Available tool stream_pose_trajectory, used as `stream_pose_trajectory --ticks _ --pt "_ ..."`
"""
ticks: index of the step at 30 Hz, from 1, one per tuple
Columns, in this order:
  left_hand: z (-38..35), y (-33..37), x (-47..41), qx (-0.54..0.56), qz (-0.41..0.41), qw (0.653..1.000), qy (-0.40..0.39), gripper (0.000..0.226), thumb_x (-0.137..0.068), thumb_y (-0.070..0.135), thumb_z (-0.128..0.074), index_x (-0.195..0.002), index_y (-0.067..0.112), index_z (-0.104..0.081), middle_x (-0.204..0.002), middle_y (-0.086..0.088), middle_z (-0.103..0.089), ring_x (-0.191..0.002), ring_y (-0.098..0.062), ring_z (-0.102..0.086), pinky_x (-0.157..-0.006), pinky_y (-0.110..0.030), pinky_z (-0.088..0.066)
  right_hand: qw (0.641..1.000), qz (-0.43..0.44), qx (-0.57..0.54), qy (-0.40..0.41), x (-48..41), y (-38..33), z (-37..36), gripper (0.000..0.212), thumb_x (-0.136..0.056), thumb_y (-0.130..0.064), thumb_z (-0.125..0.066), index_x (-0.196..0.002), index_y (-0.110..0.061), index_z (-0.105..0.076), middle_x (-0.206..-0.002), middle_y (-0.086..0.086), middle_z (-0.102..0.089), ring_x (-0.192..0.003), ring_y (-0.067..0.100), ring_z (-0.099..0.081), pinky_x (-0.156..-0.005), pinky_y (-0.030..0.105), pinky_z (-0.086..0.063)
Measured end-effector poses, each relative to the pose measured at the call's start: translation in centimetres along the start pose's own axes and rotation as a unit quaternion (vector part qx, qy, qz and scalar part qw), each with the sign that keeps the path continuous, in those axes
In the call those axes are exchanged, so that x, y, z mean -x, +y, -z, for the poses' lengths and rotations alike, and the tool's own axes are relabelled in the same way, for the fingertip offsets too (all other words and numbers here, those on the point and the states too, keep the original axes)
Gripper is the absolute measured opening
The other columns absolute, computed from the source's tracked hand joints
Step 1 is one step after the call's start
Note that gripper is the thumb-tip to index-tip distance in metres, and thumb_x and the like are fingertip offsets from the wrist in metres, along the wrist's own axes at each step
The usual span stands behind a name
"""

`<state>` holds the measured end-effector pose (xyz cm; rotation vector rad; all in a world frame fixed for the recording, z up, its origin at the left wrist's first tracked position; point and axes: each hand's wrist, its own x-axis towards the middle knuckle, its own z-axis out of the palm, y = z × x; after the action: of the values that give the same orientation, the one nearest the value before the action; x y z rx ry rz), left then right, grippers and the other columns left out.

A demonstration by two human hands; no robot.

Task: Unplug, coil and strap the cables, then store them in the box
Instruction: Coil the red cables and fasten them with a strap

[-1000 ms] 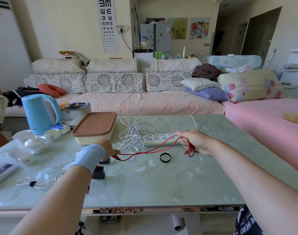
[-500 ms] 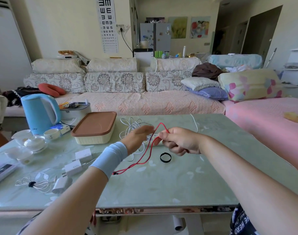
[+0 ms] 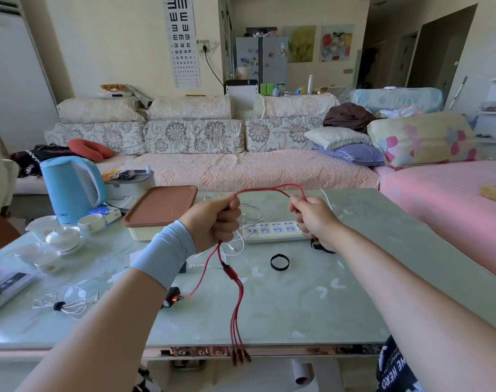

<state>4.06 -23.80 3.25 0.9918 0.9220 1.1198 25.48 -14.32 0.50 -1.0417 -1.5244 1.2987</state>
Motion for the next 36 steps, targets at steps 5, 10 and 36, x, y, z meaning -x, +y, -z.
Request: stream_pose_trajectory --ticks 5,10,36 --pt "-1.7 2.0 0.3 0.161 -0.124 0.979 -0.036 0.025 -0.095 0.033 -0.037 -0.073 0.022 -0.041 -0.061 0.008 -0.009 -0.048 -0.007 -0.006 -0.036 -0.016 -0.012 0.979 0.028 0.059 -0.192 2.3 -0.7 -3.5 0.046 -0.083 -0.055 -0.067 -0.095 -0.011 -0.071 -0.073 0.003 -0.047 -0.042 0.008 -0.02 -0.04 0.018 -0.016" --pt "-3.0 3.0 0.1 0.222 -0.184 0.956 -0.058 0.022 -0.093 0.033 -0.038 -0.074 0.021 -0.04 -0.059 0.008 -0.01 -0.048 -0.007 -0.007 -0.037 -0.016 -0.013 0.938 0.039 0.082 -0.333 4.9 -1.6 -6.7 0.039 -0.084 -0.046 -0.069 -0.11 -0.016 -0.074 -0.08 -0.003 -0.065 -0.051 0.014 -0.017 -0.046 0.027 -0.012" --pt "7.8 -2.9 -4.9 -0.274 -0.198 0.849 0.405 0.05 -0.087 0.031 -0.065 -0.043 0.017 -0.044 -0.051 -0.006 -0.036 -0.048 -0.018 -0.031 -0.05 -0.026 -0.029 0.926 -0.119 0.072 -0.35 -0.9 4.7 -1.5 0.031 -0.102 -0.035 -0.048 -0.08 -0.012 -0.05 -0.046 -0.002 -0.03 -0.044 0.018 -0.043 -0.072 0.044 -0.057"
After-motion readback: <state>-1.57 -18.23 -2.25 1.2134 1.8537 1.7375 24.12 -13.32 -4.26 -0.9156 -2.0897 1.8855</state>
